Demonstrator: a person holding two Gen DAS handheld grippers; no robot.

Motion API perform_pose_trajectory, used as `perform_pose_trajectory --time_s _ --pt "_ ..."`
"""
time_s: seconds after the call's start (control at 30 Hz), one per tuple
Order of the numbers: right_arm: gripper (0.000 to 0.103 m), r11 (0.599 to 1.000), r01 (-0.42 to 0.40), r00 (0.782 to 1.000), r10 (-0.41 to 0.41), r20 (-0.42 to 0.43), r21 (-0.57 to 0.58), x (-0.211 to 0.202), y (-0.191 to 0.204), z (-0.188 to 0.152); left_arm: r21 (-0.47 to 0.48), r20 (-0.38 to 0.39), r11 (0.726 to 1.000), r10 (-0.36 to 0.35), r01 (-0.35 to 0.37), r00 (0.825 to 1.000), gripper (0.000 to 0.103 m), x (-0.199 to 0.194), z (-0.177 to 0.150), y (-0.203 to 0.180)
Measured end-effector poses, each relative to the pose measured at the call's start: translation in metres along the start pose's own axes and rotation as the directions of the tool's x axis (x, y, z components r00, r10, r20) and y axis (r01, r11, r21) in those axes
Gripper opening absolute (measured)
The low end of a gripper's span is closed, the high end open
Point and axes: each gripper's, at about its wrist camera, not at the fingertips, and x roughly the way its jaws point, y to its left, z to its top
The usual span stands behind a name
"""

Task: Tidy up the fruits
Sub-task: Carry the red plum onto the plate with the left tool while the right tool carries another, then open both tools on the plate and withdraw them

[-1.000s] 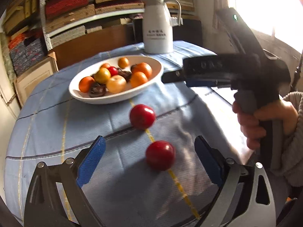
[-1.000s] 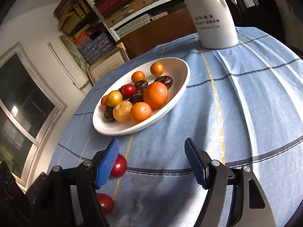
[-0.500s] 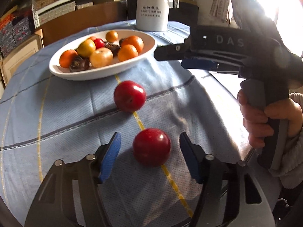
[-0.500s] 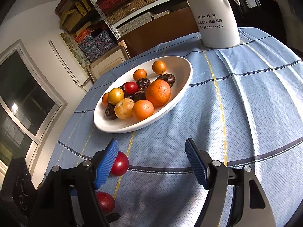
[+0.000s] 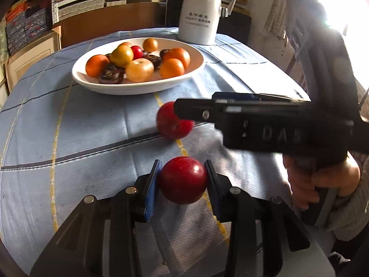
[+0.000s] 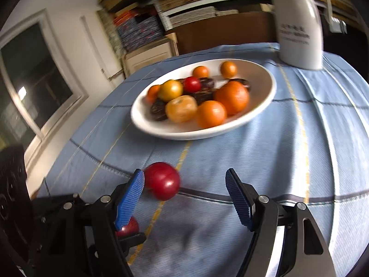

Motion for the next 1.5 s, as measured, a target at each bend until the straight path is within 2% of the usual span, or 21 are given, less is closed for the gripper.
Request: perform_pose_trajectory --time_s 0.13,0.23,0.27,0.33,0.53,0.73,0.87,1.1,1.33,1.5 --pt "0.071 0.999 0.001 0.999 -0.002 -0.034 -0.033 0.013 0.011 0.002 -0.014 -0.012 1.0 -0.002 0.001 1.0 0.037 0.003 0.001 0.004" --pt "0.063 0.999 -0.018 0.997 0.015 -0.069 -0.039 0.022 0.015 0.003 -0.013 -0.024 1.0 -0.004 0.004 1.0 0.037 0.005 0.0 0.003" --pt "0.058 0.999 -0.022 0.996 0.018 -0.082 -0.039 0.025 0.015 0.003 -0.012 -0.026 1.0 -0.005 0.004 1.0 0.037 0.006 0.001 0.003" --pt "0.041 0.999 -0.032 0.995 0.029 -0.097 -0.033 0.028 0.013 0.004 -0.015 -0.028 1.0 -0.009 0.008 1.0 0.037 0.008 0.002 0.004" --pt "0.04 0.998 -0.058 0.996 0.056 -0.069 -0.016 0.016 0.008 0.0 -0.019 -0.022 1.0 -0.011 0.011 1.0 0.037 0.007 0.001 0.004" --pt "0.04 0.997 -0.045 0.996 0.039 0.078 0.07 -0.03 -0.018 0.001 -0.025 0.033 1.0 0.018 -0.017 0.999 0.037 -0.008 0.007 0.007" --pt "0.04 0.991 -0.04 0.986 0.019 0.166 0.127 -0.053 -0.037 0.015 -0.037 0.068 0.998 0.059 -0.057 0.996 0.037 -0.015 0.033 0.02" --pt "0.04 0.991 0.027 0.979 -0.053 0.197 0.132 -0.045 -0.06 0.078 -0.102 0.154 0.989 0.126 -0.111 0.98 0.037 -0.011 0.112 0.051" --pt "0.04 0.991 0.049 0.99 -0.064 0.124 0.126 0.022 -0.068 0.124 -0.166 0.152 0.978 0.151 -0.125 0.977 0.037 0.025 0.167 0.087" --pt "0.041 0.995 0.076 0.995 -0.08 0.063 0.059 0.057 -0.054 0.128 -0.221 0.095 0.966 0.155 -0.131 0.983 0.037 0.063 0.188 0.117"
